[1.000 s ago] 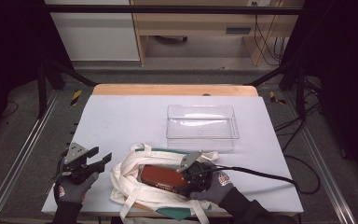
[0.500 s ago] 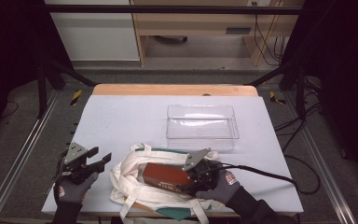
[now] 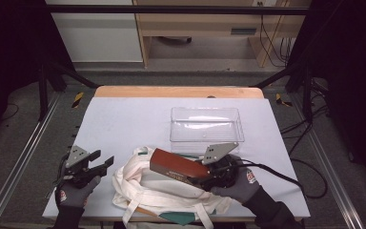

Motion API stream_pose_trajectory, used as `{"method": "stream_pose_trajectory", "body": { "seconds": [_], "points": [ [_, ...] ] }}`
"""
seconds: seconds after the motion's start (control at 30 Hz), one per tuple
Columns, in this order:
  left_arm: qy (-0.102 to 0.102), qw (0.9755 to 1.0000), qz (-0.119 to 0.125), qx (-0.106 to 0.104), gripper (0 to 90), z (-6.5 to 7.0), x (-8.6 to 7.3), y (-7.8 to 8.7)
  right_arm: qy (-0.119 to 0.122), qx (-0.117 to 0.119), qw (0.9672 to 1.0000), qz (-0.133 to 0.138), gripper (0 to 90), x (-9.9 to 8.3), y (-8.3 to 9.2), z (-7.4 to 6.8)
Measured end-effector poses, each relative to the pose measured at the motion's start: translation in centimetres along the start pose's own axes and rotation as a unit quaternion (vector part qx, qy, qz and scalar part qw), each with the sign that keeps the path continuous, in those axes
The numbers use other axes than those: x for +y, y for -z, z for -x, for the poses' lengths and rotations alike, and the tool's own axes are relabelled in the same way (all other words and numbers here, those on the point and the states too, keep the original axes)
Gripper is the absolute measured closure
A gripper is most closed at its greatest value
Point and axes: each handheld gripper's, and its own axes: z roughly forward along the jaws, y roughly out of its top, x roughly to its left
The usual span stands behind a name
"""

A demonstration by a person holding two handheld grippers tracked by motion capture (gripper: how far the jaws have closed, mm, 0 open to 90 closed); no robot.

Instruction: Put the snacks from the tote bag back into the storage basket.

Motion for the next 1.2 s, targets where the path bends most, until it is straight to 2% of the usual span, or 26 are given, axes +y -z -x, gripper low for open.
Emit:
{"method": "stream_pose_trajectory", "body": {
  "seconds": [0.43,0.73,1.0,1.2],
  "points": [
    [-0.002,0.9999,0.013,0.009,34.5,-0.1,0.0,0.1,-0.001,-0.051,0.9981,0.034,43.5,0.9,2.6,2.3],
    [-0.002,0.9998,0.017,0.011,29.3,-0.2,0.0,0.1,-0.007,-0.075,0.9967,0.031,43.5,1.5,3.1,4.4],
    [-0.004,0.9997,0.019,0.012,27.7,-0.2,0.0,0.1,-0.001,-0.090,0.9951,0.040,43.5,3.1,3.7,6.0],
    [-0.001,0.9998,0.019,0.012,27.7,-0.3,0.0,0.1,0.000,-0.102,0.9943,0.030,43.5,3.5,3.5,7.5]
  ]
}}
